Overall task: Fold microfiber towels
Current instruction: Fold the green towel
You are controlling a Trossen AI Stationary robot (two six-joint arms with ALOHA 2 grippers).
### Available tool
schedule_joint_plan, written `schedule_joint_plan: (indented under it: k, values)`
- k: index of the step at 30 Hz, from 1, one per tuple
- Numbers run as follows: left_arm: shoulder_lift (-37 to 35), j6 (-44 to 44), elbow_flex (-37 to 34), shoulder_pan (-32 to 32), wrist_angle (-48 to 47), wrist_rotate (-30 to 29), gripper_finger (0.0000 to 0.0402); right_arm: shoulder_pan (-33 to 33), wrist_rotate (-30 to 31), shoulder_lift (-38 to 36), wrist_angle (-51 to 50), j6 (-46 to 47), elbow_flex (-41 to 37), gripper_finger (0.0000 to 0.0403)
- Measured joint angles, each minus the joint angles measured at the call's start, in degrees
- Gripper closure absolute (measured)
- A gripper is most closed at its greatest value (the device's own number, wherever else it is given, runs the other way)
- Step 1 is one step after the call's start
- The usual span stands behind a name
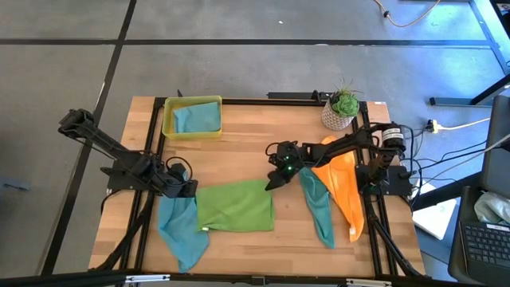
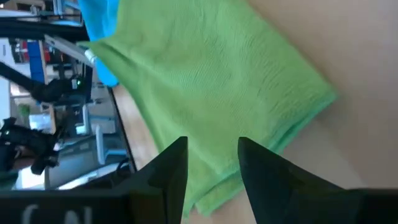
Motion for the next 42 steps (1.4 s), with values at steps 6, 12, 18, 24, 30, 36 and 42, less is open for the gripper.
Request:
schedule_joint_plan:
  k: [6,12,18,24,30,36,42]
  values:
    - [0.0,0.0,0.0,0.0,0.2,0.0,0.0272,-1.2,2.4,-0.1,-6.5,-0.8,0.0,0.0259]
    - [0.0,0.0,0.0,0.0,0.8,0.0,0.0272,-1.6,5.8,-0.1,-4.5,0.1,0.0,0.0259]
    - [0.0,-0.1,0.0,0.0,1.2,0.0,0.0272,-1.6,6.6,-0.1,-2.7,0.4,0.0,0.0259]
    - [0.0,-0.1,0.0,0.0,1.3,-0.9,0.0272,-0.7,8.1,0.3,-1.6,0.3,0.0,0.0263]
    - [0.4,-0.2,0.0,0.0,1.7,-2.7,0.0272,-0.3,7.1,0.4,-1.2,0.2,0.0,0.029]
    - [3.3,0.2,0.0,0.1,0.8,-0.7,0.0272,-0.3,6.7,0.5,-0.1,0.0,0.0,0.0329]
    - [8.8,0.4,0.0,0.1,1.0,-1.2,0.0272,-0.3,6.6,0.5,0.4,-0.1,0.0,0.0365]
